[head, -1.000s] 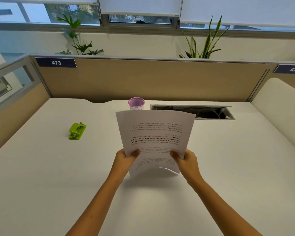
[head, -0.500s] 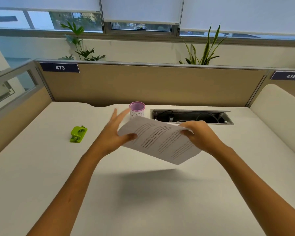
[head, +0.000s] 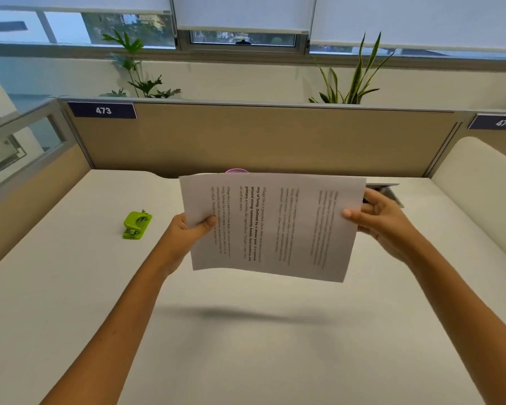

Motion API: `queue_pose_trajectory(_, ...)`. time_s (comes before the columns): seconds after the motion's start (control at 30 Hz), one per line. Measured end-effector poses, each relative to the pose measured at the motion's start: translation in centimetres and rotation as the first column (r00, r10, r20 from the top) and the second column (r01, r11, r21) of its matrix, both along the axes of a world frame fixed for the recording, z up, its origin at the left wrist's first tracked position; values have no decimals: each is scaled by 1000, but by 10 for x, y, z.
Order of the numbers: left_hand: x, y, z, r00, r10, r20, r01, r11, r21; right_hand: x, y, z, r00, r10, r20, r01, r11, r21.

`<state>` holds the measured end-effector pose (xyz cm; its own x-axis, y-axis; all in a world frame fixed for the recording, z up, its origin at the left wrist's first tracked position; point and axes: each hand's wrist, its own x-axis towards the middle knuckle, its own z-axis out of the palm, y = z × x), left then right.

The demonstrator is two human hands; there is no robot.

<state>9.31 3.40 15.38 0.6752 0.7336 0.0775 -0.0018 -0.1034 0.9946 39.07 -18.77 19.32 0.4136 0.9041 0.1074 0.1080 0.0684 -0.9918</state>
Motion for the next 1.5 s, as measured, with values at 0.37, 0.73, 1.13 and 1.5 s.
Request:
queue_pose_trajectory(0.37,5,-27,-69,981,175,-80,-179,983,-38,-58,10,-91,937,-346,-55,347,938,3)
queue_pose_trajectory(0.73,7,-33,-75,971,237,-39,-240,965,-105,-69,20,-98,935,-347,-69,346,938,-30)
queue_pose_trajectory(1.13,9,-35,-70,943,332,23,-308,898,-313,-37,-5,-110,915,-392,-101,385,919,-81)
queue_pose_trajectory(1.5,60,-75,-38,838,373,398,43,682,-730,-56,39,-59,862,-273,-427,351,929,116)
